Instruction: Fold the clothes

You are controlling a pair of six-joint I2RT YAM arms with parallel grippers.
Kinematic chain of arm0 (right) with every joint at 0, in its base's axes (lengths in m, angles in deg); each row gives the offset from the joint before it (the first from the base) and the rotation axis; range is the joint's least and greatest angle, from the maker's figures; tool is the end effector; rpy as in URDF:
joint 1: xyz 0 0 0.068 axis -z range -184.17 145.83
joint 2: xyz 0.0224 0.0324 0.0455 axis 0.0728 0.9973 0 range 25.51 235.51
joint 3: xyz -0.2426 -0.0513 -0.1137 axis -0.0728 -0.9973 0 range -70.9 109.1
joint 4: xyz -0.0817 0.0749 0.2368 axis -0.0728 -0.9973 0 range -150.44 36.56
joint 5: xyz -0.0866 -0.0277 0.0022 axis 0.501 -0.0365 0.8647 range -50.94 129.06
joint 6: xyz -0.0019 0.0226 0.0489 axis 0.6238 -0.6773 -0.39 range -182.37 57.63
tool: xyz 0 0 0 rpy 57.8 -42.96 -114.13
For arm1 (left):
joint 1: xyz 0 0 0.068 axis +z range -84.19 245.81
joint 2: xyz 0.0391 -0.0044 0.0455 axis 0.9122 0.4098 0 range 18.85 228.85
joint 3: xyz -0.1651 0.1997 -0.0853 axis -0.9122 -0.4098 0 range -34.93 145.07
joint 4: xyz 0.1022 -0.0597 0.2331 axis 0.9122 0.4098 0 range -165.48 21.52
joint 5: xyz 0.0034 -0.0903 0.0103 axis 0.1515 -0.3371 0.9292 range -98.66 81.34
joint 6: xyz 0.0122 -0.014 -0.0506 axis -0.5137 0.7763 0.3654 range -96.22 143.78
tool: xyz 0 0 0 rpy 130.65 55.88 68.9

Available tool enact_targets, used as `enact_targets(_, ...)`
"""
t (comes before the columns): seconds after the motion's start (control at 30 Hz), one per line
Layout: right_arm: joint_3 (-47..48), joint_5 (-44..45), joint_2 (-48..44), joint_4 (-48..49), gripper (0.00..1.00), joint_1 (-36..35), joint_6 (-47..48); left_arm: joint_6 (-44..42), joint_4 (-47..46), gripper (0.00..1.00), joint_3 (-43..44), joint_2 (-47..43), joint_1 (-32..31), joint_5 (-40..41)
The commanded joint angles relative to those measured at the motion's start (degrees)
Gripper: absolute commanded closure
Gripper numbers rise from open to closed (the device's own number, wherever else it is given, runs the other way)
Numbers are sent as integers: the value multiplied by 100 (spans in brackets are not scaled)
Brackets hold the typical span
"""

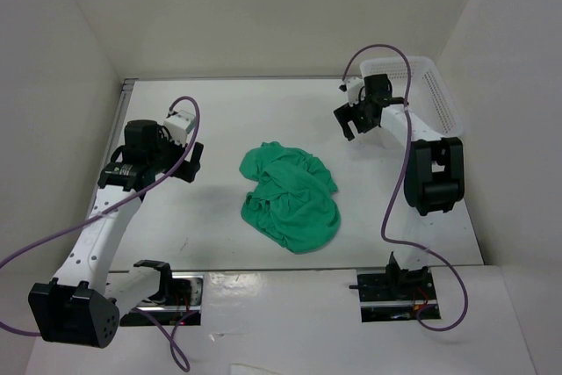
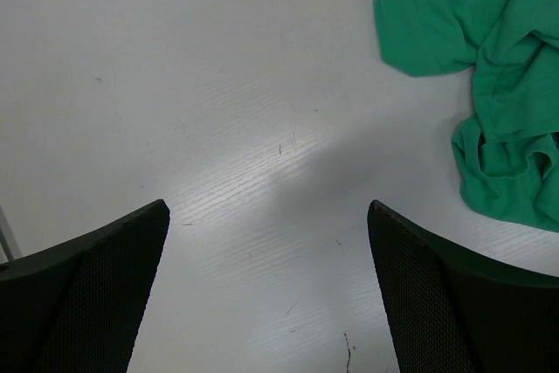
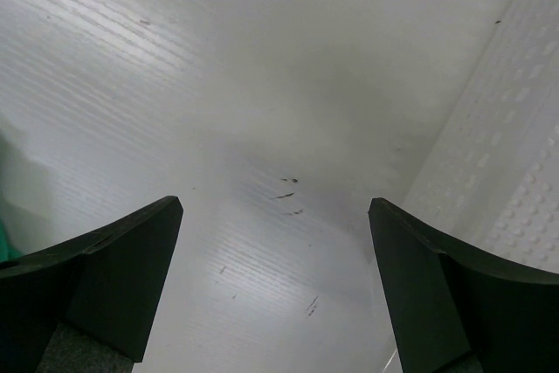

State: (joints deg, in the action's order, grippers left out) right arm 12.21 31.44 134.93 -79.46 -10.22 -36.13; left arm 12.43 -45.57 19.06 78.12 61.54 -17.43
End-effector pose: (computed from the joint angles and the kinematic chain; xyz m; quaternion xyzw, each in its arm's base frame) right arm 0.4179 0.0489 0.2211 -0.2831 0.9012 0.0054 0.3282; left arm 0.2229 -0.0221 0.3148 0.1552 0.8721 -0.0394 0.4623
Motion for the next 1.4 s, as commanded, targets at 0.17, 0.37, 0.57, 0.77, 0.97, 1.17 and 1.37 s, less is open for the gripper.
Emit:
enact_targets(0.17,143,497,-36,712,4,112,-216,116,-135,0,-47,-38,5,7)
enact_targets(0.37,486,849,262,871,4,112,-506,116,-135,0,-47,-38,5,7)
enact_targets(0.57,1040,1087,772,800,4,112,-638,116,-135,0,-47,-38,5,7)
enact_targets(0.77,1479,1263,1097,748,4,112,-761,116,-135,0,-47,-38,5,7)
enact_targets(0.97,2156,1552,1607,642,1,112,-989,116,-135,0,-47,-38,5,60)
enact_targets(1.17,2289,1159,1547,282,1,-133,-1042,116,-135,0,-47,67,5,60)
enact_targets(1.37,893,7,72,-165,11,-1046,-87,-139,67,0,6,120,5,-423)
